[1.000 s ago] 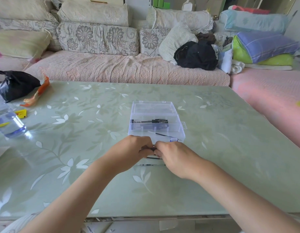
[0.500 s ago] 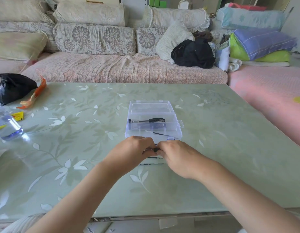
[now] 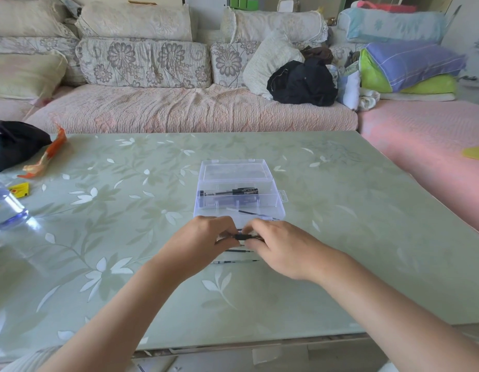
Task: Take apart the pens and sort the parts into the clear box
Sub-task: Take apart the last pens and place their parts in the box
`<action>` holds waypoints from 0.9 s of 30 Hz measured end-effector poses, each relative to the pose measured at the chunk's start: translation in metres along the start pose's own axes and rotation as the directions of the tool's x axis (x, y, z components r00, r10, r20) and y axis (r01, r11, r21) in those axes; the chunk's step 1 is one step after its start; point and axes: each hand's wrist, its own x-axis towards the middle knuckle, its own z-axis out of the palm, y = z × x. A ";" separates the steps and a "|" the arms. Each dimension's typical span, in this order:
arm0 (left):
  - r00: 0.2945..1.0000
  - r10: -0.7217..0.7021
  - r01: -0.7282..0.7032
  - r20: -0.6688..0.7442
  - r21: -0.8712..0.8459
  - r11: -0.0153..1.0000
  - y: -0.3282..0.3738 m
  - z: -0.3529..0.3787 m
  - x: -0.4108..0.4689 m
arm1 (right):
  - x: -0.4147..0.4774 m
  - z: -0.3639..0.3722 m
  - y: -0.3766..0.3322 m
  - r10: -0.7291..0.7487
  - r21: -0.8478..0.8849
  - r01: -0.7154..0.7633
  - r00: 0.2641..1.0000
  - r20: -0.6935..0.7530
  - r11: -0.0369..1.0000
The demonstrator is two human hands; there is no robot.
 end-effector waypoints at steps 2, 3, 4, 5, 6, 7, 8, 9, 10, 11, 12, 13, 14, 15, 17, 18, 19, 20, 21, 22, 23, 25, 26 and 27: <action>0.998 -0.055 0.055 0.025 0.012 0.998 -0.004 -0.002 0.001 | 0.000 -0.002 0.009 0.035 -0.008 -0.035 0.999 0.011 0.999; 0.996 -0.080 0.080 0.036 0.019 0.997 -0.006 -0.003 0.001 | 0.000 -0.003 0.015 0.055 -0.014 -0.055 0.998 0.015 0.998; 0.994 -0.101 0.100 0.046 0.026 0.995 -0.008 -0.004 0.000 | 0.001 -0.004 0.022 0.075 -0.028 -0.075 0.997 0.017 0.997; 0.992 -0.117 0.116 0.053 0.029 0.993 -0.010 -0.005 0.000 | 0.001 -0.004 0.028 0.094 -0.050 -0.093 0.995 0.019 0.994; 0.990 -0.130 0.128 0.061 0.026 0.991 -0.011 -0.006 0.000 | 0.002 -0.004 0.033 0.107 -0.069 -0.105 0.994 0.020 0.992; 0.988 -0.138 0.137 0.070 0.021 0.990 -0.011 -0.006 0.000 | 0.002 -0.003 0.037 0.110 -0.075 -0.109 0.994 0.018 0.991; 0.987 -0.143 0.142 0.079 0.018 0.990 -0.012 -0.007 0.000 | 0.002 -0.002 0.040 0.108 -0.066 -0.107 0.994 0.013 0.992; 0.986 -0.145 0.144 0.087 0.018 0.989 -0.012 -0.007 0.000 | 0.002 -0.001 0.041 0.104 -0.051 -0.103 0.995 0.007 0.993; 0.985 -0.146 0.145 0.092 0.020 0.989 -0.012 -0.006 0.000 | 0.002 0.000 0.042 0.098 -0.043 -0.098 0.995 0.003 0.994; 0.984 -0.149 0.147 0.097 0.022 0.989 -0.013 -0.005 0.000 | 0.002 0.001 0.043 0.093 -0.042 -0.092 0.996 -0.001 0.995; 0.983 -0.153 0.152 0.103 0.026 0.988 -0.013 -0.004 0.000 | 0.002 0.001 0.045 0.090 -0.043 -0.090 0.996 -0.005 0.995; 0.981 -0.158 0.156 0.111 0.028 0.987 -0.014 -0.004 0.000 | 0.002 0.002 0.046 0.090 -0.040 -0.090 0.996 -0.010 0.995; 0.980 -0.160 0.158 0.117 0.028 0.987 -0.014 -0.003 0.000 | 0.003 0.002 0.047 0.092 -0.032 -0.092 0.996 -0.017 0.995; 0.980 -0.159 0.157 0.121 0.026 0.987 -0.014 -0.003 0.000 | 0.003 0.002 0.047 0.093 -0.020 -0.094 0.995 -0.021 0.995; 0.980 -0.154 0.153 0.123 0.017 0.988 -0.015 -0.003 -0.001 | 0.004 0.002 0.047 0.092 -0.002 -0.092 0.996 -0.017 0.996; 0.981 -0.151 0.150 0.121 0.015 0.989 -0.016 -0.004 -0.001 | 0.005 0.001 0.047 0.088 -0.007 -0.088 0.996 -0.013 0.996; 0.982 -0.150 0.149 0.118 0.016 0.989 -0.016 -0.004 0.000 | 0.005 0.000 0.046 0.082 -0.019 -0.082 0.997 -0.012 0.996; 0.982 -0.148 0.147 0.115 0.017 0.989 -0.016 -0.004 0.000 | 0.005 0.000 0.046 0.073 -0.036 -0.073 0.997 -0.015 0.997; 0.983 -0.148 0.147 0.112 0.019 0.989 -0.016 -0.004 0.000 | 0.005 -0.001 0.044 0.057 -0.054 -0.059 0.998 -0.023 0.997; 0.983 -0.148 0.147 0.109 0.020 0.989 -0.015 -0.004 0.000 | 0.006 -0.002 0.041 0.038 -0.066 -0.041 0.999 -0.037 0.997; 0.983 -0.148 0.147 0.106 0.016 0.989 -0.015 -0.004 0.000 | 0.006 -0.002 0.037 0.017 -0.069 -0.021 0.998 -0.053 0.997; 0.985 -0.141 0.141 0.099 0.004 0.990 -0.014 -0.004 0.000 | 0.007 0.000 0.027 -0.027 -0.067 0.022 0.997 -0.074 0.997; 0.986 -0.134 0.135 0.097 -0.002 0.991 -0.014 -0.004 0.000 | 0.008 0.002 0.023 -0.045 -0.076 0.039 0.996 -0.075 0.996; 0.988 -0.125 0.126 0.092 -0.007 0.992 -0.012 -0.005 0.000 | 0.010 0.004 0.019 -0.057 -0.090 0.050 0.996 -0.072 0.995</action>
